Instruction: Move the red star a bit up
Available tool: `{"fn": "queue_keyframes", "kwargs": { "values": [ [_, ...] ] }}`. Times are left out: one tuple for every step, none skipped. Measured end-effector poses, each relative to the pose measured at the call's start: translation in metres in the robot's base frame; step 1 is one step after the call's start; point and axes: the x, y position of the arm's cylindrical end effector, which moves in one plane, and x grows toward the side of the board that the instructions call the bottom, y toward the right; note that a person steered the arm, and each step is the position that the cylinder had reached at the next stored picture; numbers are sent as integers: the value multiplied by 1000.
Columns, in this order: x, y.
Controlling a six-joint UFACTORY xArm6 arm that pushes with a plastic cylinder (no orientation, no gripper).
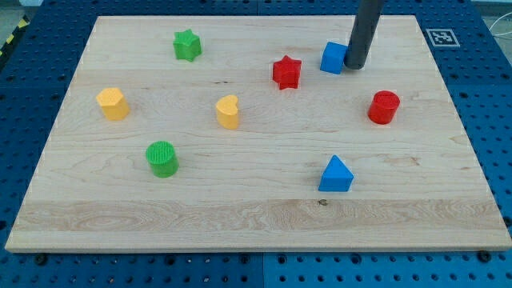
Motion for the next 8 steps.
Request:
{"fn": "queue_keyframes", "kwargs": {
  "values": [
    [13,0],
    [46,-8],
    [68,-28],
    [73,-63],
    [68,-95],
    [61,-110],
    [61,-110],
    [58,-110]
  ]
}}
